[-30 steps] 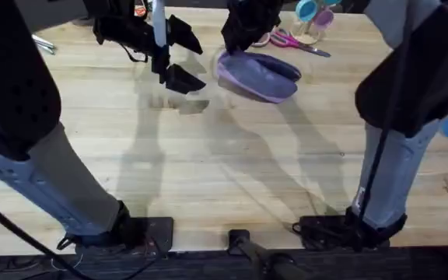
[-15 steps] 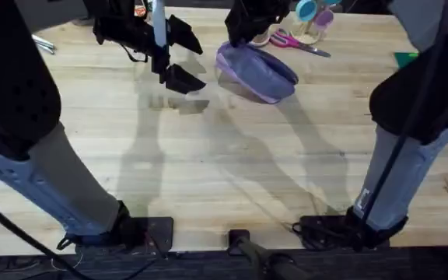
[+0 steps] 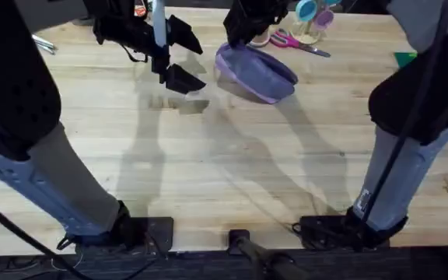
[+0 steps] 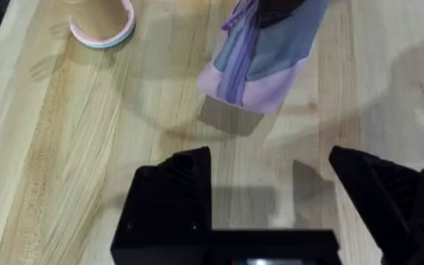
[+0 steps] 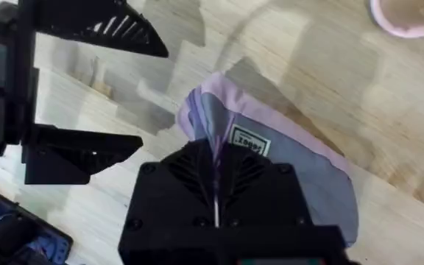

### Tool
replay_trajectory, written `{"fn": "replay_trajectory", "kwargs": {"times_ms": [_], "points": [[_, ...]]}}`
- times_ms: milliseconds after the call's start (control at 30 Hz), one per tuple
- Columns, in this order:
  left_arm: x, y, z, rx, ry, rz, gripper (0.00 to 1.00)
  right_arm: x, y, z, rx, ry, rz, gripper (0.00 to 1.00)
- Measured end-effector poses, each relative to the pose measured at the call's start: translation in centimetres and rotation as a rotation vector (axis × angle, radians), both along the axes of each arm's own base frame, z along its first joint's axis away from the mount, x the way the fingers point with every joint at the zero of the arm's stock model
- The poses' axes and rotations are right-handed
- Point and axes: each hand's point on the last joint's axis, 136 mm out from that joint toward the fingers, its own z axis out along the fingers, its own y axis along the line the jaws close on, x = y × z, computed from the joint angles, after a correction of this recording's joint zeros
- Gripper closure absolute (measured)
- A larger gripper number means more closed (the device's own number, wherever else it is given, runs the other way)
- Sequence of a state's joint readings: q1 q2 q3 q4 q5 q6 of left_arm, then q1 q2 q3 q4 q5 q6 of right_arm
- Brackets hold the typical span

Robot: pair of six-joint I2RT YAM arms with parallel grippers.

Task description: Unzip the bag, pick up the pens from the table one at a time and place them inside, then zip the bag closed.

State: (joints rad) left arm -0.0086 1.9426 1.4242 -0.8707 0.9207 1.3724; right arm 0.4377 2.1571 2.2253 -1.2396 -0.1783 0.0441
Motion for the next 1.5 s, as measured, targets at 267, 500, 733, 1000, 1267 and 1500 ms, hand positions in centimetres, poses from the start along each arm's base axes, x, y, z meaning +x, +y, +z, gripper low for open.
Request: {"fn": "replay_trajectory", "kwargs": {"times_ms": [267, 500, 733, 1000, 1267, 1500], "points": [[0.0, -0.1, 0.2, -0.013, -0.002, -0.002, 0.008, -0.2, 0.2, 0.0, -0.003, 0.001, 0.005, 0.969], [0.3, -1.1, 1.7, -0.110, -0.034, -0.022, 0.008, -0.2, 0.2, 0.0, -0.003, 0.001, 0.005, 0.969], [0.9, -2.4, 2.9, -0.176, -0.066, -0.034, 0.008, -0.2, 0.2, 0.0, -0.003, 0.002, 0.005, 0.969], [0.3, -6.6, 3.7, -0.211, -0.082, -0.107, 0.008, -0.2, 0.2, 0.0, -0.003, 0.001, 0.005, 0.969], [0.8, -7.6, 3.9, -0.218, -0.040, -0.069, 0.008, -0.2, 0.2, 0.0, -0.003, 0.002, 0.005, 0.969], [1.0, -7.3, 3.7, -0.210, -0.007, -0.039, 0.261, -0.2, 0.2, 0.0, -0.003, 0.001, 0.005, 0.969]]}}
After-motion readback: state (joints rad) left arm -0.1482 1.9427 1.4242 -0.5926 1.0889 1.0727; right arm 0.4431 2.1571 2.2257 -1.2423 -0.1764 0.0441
